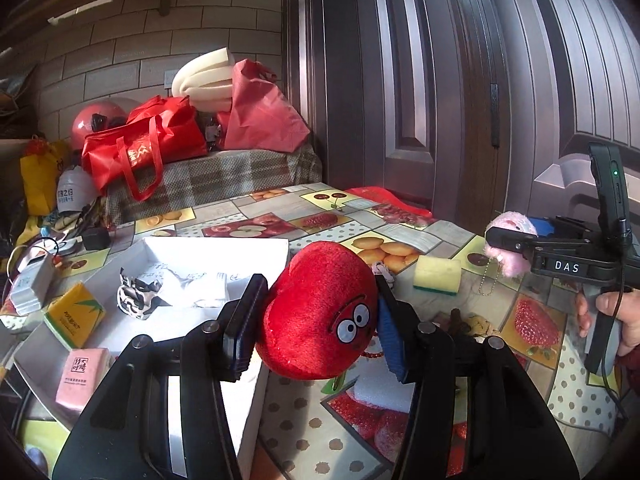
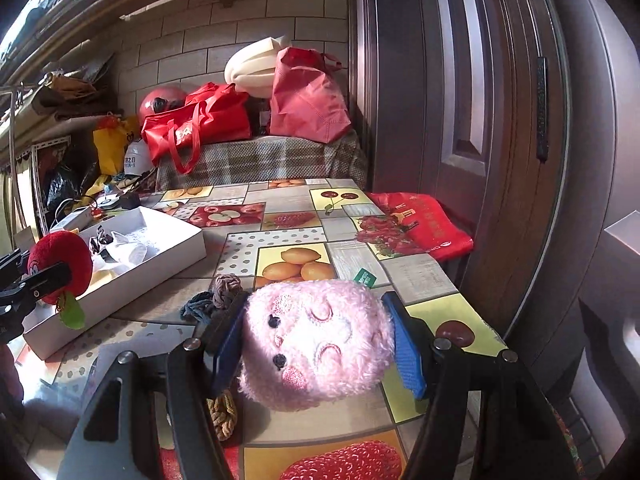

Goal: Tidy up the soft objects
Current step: 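Carry the pink plush toy and red plush ball with both tools over the box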

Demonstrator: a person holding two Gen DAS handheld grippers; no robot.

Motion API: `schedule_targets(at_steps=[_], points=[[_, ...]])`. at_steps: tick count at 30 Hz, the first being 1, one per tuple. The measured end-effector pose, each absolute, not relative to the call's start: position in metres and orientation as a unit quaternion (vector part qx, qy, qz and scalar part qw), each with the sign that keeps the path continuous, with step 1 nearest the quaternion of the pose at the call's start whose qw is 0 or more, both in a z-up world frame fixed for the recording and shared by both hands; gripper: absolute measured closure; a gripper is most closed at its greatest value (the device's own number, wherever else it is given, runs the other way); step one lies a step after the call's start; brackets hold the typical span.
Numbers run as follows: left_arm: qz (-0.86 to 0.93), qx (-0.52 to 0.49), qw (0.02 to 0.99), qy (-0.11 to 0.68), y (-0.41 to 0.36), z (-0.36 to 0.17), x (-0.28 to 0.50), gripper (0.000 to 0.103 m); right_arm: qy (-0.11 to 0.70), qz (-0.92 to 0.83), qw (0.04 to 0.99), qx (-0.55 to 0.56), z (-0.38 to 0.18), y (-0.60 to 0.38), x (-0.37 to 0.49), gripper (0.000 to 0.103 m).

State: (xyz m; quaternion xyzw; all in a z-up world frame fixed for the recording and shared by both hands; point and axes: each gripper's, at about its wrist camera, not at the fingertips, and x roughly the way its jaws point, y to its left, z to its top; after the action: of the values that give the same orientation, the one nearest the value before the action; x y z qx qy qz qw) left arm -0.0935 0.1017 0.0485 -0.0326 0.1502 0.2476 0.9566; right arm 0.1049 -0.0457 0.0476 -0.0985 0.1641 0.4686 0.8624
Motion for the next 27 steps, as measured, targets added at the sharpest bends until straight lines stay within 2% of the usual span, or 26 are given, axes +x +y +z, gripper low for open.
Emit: schedule_targets(at_steps=[27], points=[[0.279,-0.038,0.949,0.141,0.123,0.047,-0.139,0.051,0.156,0.548,0.813,-0.122,0.043,0.005,0.038,0.038]])
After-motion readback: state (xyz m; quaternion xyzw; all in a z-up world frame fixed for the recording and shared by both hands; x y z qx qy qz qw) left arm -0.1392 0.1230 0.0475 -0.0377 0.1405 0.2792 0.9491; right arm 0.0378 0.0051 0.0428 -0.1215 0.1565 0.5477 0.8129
